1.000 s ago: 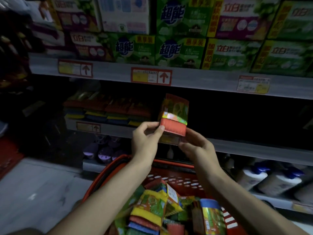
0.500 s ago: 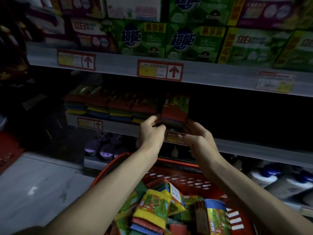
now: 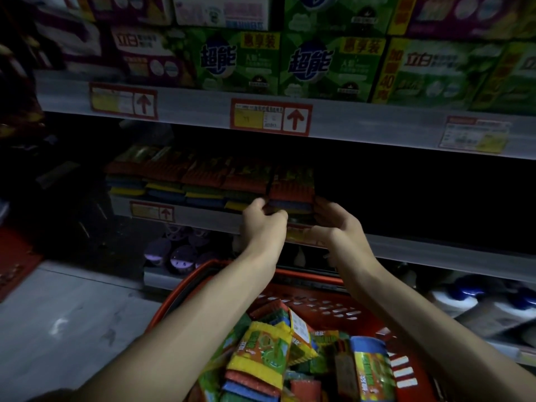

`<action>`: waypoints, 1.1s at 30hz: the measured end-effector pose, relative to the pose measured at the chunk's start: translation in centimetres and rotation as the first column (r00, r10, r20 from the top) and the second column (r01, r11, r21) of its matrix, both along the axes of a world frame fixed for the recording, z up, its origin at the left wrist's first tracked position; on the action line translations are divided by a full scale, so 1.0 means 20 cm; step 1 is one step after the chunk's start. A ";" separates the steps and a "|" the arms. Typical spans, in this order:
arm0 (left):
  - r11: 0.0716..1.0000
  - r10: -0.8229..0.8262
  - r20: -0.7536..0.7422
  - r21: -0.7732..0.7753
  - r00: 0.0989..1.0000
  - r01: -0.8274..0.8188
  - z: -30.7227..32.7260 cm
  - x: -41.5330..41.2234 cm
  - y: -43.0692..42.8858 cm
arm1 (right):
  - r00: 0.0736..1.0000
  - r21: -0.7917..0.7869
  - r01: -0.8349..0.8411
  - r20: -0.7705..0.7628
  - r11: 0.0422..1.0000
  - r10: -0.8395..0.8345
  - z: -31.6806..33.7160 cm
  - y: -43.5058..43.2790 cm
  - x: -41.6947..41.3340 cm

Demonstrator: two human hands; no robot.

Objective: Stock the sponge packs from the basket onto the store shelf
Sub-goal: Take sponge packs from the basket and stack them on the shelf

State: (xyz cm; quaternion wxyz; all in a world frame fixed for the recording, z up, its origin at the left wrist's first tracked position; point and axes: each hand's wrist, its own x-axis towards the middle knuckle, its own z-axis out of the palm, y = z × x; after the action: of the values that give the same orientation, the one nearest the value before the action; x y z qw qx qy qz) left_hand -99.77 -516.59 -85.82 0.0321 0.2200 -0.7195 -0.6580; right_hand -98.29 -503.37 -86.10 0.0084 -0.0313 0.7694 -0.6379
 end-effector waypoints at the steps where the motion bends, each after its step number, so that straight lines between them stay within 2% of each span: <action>1: 1.000 0.006 -0.002 -0.004 1.000 -0.006 0.00 0.01 0.00 | 1.000 -0.001 -0.001 -0.006 1.000 0.001 -0.01 0.00 0.00; 10: 0.997 0.078 -0.021 0.008 0.997 -0.077 0.00 0.03 -0.02 | 1.000 0.076 -0.017 -0.003 0.997 0.017 -0.04 -0.01 0.00; 15: 0.996 0.084 -0.031 -0.018 0.996 -0.084 0.00 0.03 -0.03 | 0.997 0.126 0.030 -0.070 0.992 -0.021 -0.04 -0.01 0.00; 26: 0.998 0.065 -0.050 -0.013 0.997 -0.066 0.02 0.05 -0.04 | 1.000 0.093 -0.003 -0.026 0.996 0.006 -0.02 -0.02 -0.02; 29: 0.999 0.034 -0.055 -0.018 0.998 -0.035 0.03 0.08 -0.05 | 0.999 0.084 -0.005 -0.042 0.996 0.009 -0.02 0.02 -0.02; 33: 0.992 -0.112 -0.069 -0.066 0.991 0.108 0.07 0.16 -0.08 | 0.996 0.160 -0.003 -0.089 0.987 0.017 -0.02 0.09 0.00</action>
State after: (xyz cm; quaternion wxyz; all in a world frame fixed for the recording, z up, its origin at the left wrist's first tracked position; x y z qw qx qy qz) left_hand -96.52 -518.14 -84.37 0.0286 0.1550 -0.7489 -0.6437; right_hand -98.29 -501.62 -86.43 -0.0206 -0.0631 0.8176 -0.5719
